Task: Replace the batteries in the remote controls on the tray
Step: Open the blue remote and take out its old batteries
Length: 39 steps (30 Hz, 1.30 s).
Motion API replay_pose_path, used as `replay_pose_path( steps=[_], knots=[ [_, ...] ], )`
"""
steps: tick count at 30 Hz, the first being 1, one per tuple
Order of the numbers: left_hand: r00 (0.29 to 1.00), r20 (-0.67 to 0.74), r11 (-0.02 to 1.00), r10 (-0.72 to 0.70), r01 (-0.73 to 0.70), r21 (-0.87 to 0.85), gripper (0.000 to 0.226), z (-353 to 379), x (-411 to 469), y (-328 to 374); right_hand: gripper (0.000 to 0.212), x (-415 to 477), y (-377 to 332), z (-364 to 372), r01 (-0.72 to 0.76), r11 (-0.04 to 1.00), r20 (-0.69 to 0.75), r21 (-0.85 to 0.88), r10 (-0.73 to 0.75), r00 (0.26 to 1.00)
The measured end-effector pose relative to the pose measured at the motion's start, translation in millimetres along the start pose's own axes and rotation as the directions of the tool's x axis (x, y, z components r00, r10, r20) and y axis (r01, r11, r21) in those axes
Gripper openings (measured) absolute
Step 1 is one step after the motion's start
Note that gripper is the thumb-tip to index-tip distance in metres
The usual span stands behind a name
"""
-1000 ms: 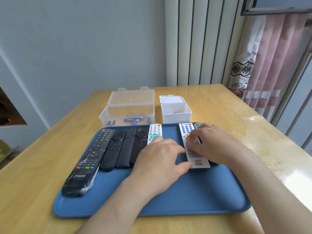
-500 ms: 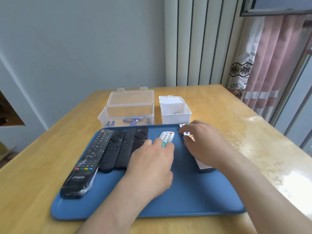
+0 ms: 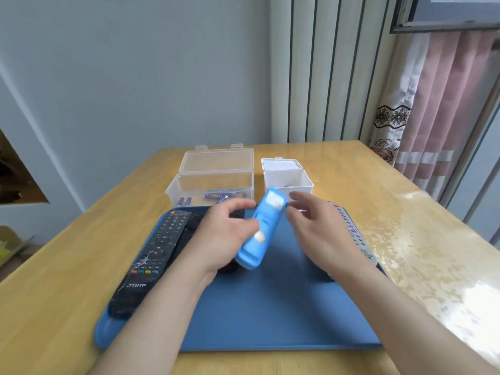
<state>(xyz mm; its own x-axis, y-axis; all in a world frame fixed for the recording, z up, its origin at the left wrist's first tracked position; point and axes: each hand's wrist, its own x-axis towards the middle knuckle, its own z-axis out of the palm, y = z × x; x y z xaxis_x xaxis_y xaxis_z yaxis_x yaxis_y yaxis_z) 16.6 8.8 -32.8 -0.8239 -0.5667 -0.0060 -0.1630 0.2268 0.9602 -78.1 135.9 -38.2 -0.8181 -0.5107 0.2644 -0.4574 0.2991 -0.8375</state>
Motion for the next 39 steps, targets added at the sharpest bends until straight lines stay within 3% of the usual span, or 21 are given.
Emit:
replay_pose_path(
  steps=[1, 2, 3, 5, 9, 15, 20, 25, 27, 31, 33, 35, 37, 39],
  knots=[
    [1.000, 0.011, 0.972, 0.009, -0.006, -0.233, 0.039, 0, 0, 2, 0.026, -1, -4, -1, -0.142, 0.955, 0.096, 0.259, 0.121, 0.988],
    [0.999, 0.016, 0.915, 0.030, -0.021, -0.402, 0.035, 3, -2, 5, 0.023, -3, -8, -2, -0.301, 0.837, 0.241, 0.457, 0.209, 0.948],
    [0.998, 0.018, 0.861, 0.053, -0.036, -0.507, 0.034, 5, -4, 7, 0.024, -5, -11, -2, -0.427, 0.715, 0.378, 0.555, 0.240, 0.894],
    [0.993, 0.012, 0.826, 0.113, -0.088, -0.557, 0.036, 13, -7, 7, 0.028, -7, -12, 0, -0.540, 0.580, 0.519, 0.610, 0.223, 0.825],
    [0.964, -0.064, 0.907, 0.257, -0.264, -0.329, 0.041, 22, -9, 5, 0.028, -7, -13, 3, -0.563, 0.487, 0.534, 0.668, 0.213, 0.818],
    [0.894, -0.114, 0.897, 0.434, -0.440, -0.031, 0.052, 28, -12, -1, 0.033, -6, -10, 1, -0.567, 0.444, 0.523, 0.694, 0.231, 0.821],
    [0.786, -0.099, 0.782, 0.610, -0.578, 0.231, 0.059, 34, -18, 0, 0.047, -3, -9, -4, -0.586, 0.407, 0.566, 0.700, 0.185, 0.804],
    [0.609, -0.003, 0.522, 0.793, -0.677, 0.518, 0.046, 31, -16, -3, 0.060, -3, -7, -6, -0.561, 0.356, 0.567, 0.748, 0.097, 0.818],
    [0.603, -0.004, 0.508, 0.798, -0.669, 0.543, 0.039, 31, -14, -5, 0.066, -3, -7, -6, -0.542, 0.351, 0.556, 0.764, 0.067, 0.828],
    [0.632, -0.098, 0.580, 0.768, -0.623, 0.526, 0.028, 30, -9, -5, 0.053, -6, -13, -7, -0.527, 0.370, 0.571, 0.765, -0.011, 0.821],
    [0.715, -0.181, 0.712, 0.675, -0.569, 0.411, 0.026, 29, -7, -4, 0.044, -5, -12, -5, -0.536, 0.357, 0.576, 0.765, -0.005, 0.818],
    [0.865, -0.205, 0.887, 0.458, -0.459, 0.043, 0.021, 27, -7, 0, 0.033, -3, -11, -4, -0.552, 0.324, 0.569, 0.768, 0.047, 0.821],
    [0.948, -0.151, 0.903, 0.279, -0.313, -0.294, 0.017, 22, -6, 4, 0.023, -2, -9, -4, -0.517, 0.365, 0.515, 0.774, 0.111, 0.850],
    [0.977, -0.089, 0.820, 0.193, -0.210, -0.532, 0.016, 12, -6, 9, 0.019, -1, -8, -5, -0.435, 0.458, 0.407, 0.775, 0.165, 0.898]
  ],
)
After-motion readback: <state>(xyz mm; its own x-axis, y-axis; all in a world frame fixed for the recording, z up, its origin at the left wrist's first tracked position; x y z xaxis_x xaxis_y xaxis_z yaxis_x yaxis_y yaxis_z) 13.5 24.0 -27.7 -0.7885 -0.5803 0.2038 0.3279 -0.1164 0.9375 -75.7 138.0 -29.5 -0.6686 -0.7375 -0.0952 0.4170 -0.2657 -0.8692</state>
